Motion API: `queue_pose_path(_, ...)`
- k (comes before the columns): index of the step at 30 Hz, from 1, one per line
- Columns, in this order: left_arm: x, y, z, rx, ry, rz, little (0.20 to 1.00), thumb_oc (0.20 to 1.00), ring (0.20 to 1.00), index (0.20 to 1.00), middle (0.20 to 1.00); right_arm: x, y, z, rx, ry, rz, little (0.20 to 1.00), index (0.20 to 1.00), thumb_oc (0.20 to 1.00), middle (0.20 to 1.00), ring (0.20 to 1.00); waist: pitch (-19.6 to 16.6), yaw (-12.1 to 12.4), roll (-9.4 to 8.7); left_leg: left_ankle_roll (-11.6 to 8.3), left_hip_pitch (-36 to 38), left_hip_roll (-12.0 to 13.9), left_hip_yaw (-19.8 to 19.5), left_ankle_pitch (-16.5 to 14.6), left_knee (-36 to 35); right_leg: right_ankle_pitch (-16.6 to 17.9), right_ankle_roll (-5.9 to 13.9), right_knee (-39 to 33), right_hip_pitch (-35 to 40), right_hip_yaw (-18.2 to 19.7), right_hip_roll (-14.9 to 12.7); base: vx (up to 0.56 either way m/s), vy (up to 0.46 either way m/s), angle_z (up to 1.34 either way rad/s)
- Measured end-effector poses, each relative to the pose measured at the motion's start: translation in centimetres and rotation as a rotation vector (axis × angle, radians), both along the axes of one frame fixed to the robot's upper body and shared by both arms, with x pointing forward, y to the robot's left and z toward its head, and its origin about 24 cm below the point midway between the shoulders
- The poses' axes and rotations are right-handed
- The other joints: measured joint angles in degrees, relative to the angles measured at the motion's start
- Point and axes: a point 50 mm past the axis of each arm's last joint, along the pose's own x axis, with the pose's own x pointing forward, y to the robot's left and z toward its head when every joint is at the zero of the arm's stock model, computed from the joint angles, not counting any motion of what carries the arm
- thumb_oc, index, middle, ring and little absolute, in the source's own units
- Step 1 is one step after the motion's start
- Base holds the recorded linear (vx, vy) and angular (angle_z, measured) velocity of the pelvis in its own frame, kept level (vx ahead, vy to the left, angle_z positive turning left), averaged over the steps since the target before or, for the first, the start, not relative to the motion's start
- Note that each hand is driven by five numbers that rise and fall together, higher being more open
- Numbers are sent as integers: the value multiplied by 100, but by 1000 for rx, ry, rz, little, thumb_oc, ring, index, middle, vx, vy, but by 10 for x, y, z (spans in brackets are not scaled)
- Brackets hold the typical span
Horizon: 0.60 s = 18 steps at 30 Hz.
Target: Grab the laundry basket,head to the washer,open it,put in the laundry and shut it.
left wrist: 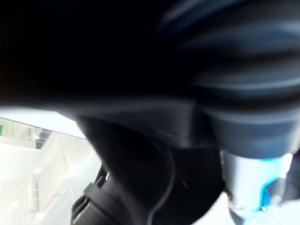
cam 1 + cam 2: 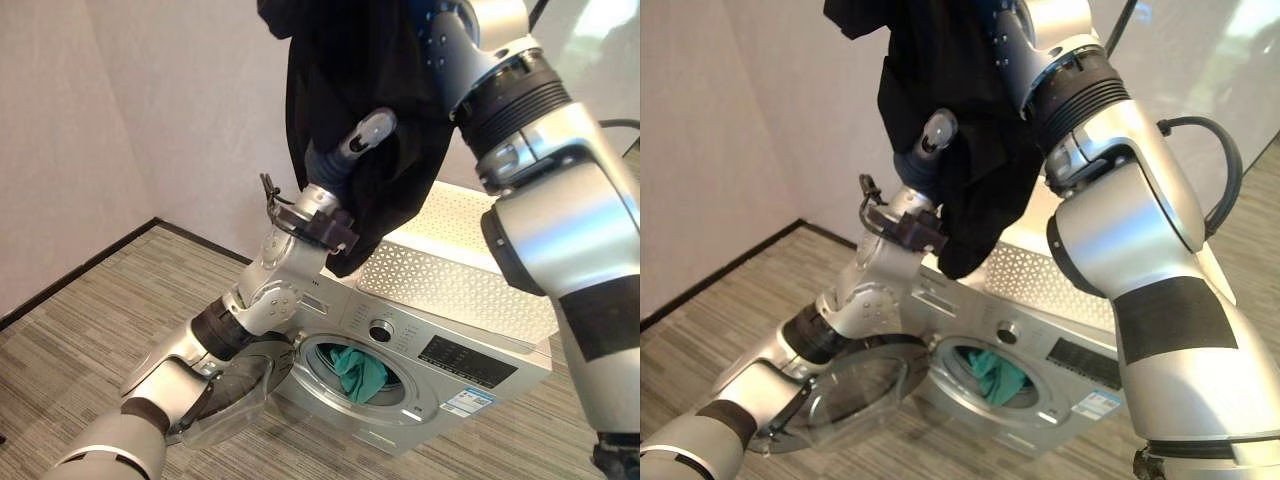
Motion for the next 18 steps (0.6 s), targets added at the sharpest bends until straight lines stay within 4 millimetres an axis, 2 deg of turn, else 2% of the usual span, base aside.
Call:
queue_pose_path(4, 7, 1, -5, 14, 34, 33, 1000, 1000, 1000, 1000, 1000, 0, 18, -15, -10, 11, 75, 200, 200, 200, 200, 200, 16, -50, 118, 0, 32, 5, 77, 0, 0, 13, 8, 1, -1, 76, -3, 0, 10, -9)
queue_pose_path(11, 9, 6, -5, 16, 51, 68, 1000, 1000, 1000, 1000, 1000, -1, 23, -22, -71, 0, 75, 200, 200, 200, 200, 200, 10, -182, 146, 55, 113, 29, 306, -41, -1, 52, 20, 0, -5, 315, -8, 4, 4, -17)
queue_pose_path(12, 9, 6, -5, 15, 53, 69, 1000, 1000, 1000, 1000, 1000, -1, 24, -23, -95, -5, 76, 200, 200, 200, 200, 200, 9, -271, 150, 57, 116, 23, 318, -40, -1, 58, 29, 1, -7, 328, -17, -22, 4, -13)
queue_pose_path(17, 11, 9, -5, 20, 54, 84, 1000, 1000, 1000, 1000, 1000, -5, 30, -30, -240, -59, 97, 200, 200, 200, 200, 200, 21, -392, 167, 71, 139, 35, 459, -52, -1, 84, 51, -1, -35, 460, -20, 5, 0, -13)
queue_pose_path(18, 12, 12, -4, 20, 49, 95, 1000, 1000, 1000, 1000, 1000, -8, 31, -33, -279, -72, 120, 200, 200, 200, 200, 200, 23, -510, 172, 83, 173, 33, 477, -60, -3, 88, 57, -3, -10, 486, -22, 19, -6, -16)
